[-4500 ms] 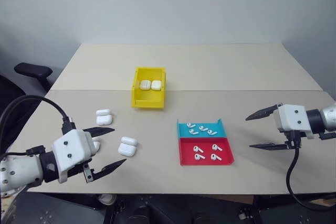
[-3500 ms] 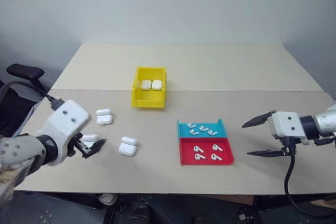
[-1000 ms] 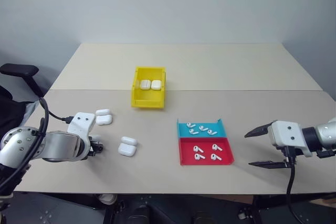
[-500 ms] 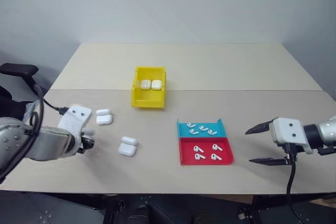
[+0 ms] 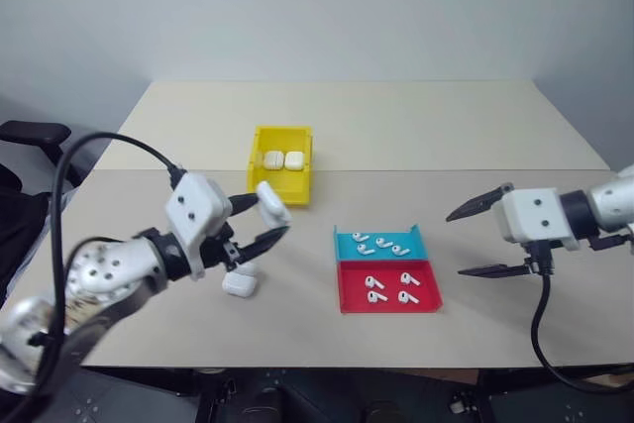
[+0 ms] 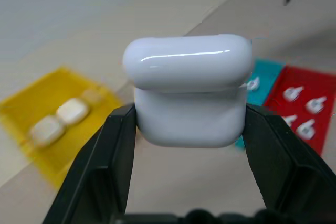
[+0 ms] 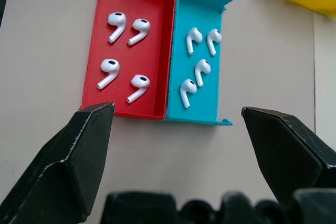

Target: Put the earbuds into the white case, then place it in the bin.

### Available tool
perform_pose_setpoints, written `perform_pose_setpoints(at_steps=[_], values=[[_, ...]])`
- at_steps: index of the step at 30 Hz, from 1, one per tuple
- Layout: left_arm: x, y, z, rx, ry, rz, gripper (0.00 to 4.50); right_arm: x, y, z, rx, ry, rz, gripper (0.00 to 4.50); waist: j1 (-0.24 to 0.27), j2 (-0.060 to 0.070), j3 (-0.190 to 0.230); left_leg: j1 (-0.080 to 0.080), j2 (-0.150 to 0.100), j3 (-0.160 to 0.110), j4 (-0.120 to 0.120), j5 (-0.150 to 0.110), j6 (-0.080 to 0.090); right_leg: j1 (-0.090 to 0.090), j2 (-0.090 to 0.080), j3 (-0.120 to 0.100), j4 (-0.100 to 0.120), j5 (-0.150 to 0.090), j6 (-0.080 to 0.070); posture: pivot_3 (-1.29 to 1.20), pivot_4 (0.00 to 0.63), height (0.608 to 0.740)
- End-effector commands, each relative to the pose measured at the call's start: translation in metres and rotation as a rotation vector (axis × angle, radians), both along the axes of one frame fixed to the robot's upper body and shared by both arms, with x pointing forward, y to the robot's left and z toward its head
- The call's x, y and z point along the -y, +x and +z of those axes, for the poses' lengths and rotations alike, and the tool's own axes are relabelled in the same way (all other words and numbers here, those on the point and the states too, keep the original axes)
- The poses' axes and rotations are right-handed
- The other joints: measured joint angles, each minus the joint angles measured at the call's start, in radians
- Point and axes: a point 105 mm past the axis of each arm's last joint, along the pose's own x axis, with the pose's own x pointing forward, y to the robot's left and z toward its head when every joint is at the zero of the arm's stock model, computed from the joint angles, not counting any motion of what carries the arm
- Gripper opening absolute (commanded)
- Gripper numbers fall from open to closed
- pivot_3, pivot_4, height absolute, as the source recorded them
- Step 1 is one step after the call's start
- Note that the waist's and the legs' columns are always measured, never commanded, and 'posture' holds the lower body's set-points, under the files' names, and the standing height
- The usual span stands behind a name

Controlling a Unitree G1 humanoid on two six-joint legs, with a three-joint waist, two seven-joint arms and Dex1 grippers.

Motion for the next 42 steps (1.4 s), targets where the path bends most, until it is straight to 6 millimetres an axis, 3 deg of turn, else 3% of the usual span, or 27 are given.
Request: perform_pose_setpoints(at_steps=[1,6,15,21,25,32,37,42], values=[[0.008,0.002,0.003,0.165,-0.064,-0.093,2.77,-0.012,-0.003,0.010,0.000,-0.044,0.039,4.50,0.001,0.000,0.000,0.000,0.000,0.000,0.001,0.000,0.000,0.000,0.000,0.000,0.001,0.000,0.000,0.00,0.150,0.740],[0.012,0.002,-0.007,0.223,-0.229,-0.154,2.77,-0.022,-0.004,0.010,-0.031,-0.085,0.062,4.50,0.000,0.000,0.000,-0.003,0.000,-0.002,0.004,-0.001,0.002,-0.001,0.000,-0.001,0.000,0.000,0.001,0.00,0.150,0.740],[0.018,-0.014,-0.032,0.217,-0.249,-0.311,2.77,-0.041,-0.002,-0.007,-0.070,-0.154,0.077,4.50,-0.005,0.001,0.000,-0.006,0.000,-0.003,0.013,-0.003,0.006,-0.002,0.000,-0.002,0.005,0.000,0.001,0.00,0.150,0.740],[0.019,-0.019,-0.039,0.188,-0.260,-0.288,2.77,-0.052,-0.004,-0.023,-0.108,-0.187,0.083,4.50,-0.002,0.001,0.000,-0.007,-0.001,-0.004,0.013,-0.004,0.006,-0.002,0.000,-0.002,0.004,0.000,0.001,0.00,0.150,0.740],[0.020,-0.030,-0.040,0.209,-0.264,-0.300,2.77,-0.060,-0.009,-0.036,-0.152,-0.189,0.060,3.59,-0.002,0.001,0.000,-0.007,-0.001,-0.004,0.013,-0.004,0.006,-0.003,0.000,-0.002,0.005,0.000,0.002,0.00,0.150,0.740],[0.018,-0.035,-0.037,0.229,-0.262,-0.276,2.77,-0.065,-0.013,-0.052,-0.204,-0.176,-0.050,3.59,-0.001,0.001,0.000,-0.007,-0.001,-0.005,0.013,-0.004,0.006,-0.003,0.000,-0.002,0.006,0.000,0.001,0.00,0.150,0.740],[0.018,-0.037,-0.038,0.222,-0.246,-0.281,2.77,-0.068,-0.013,-0.059,-0.216,-0.151,-0.136,2.02,-0.001,0.001,0.000,-0.007,-0.001,-0.005,0.013,-0.004,0.006,-0.003,0.000,-0.002,0.005,0.000,0.002,0.00,0.150,0.740],[0.019,-0.036,-0.038,0.225,-0.231,-0.301,2.77,-0.066,-0.012,-0.061,-0.222,-0.147,-0.193,2.02,-0.002,0.001,0.000,-0.007,-0.001,-0.005,0.013,-0.004,0.006,-0.003,0.000,-0.002,0.006,0.000,0.002,0.00,0.150,0.740]])
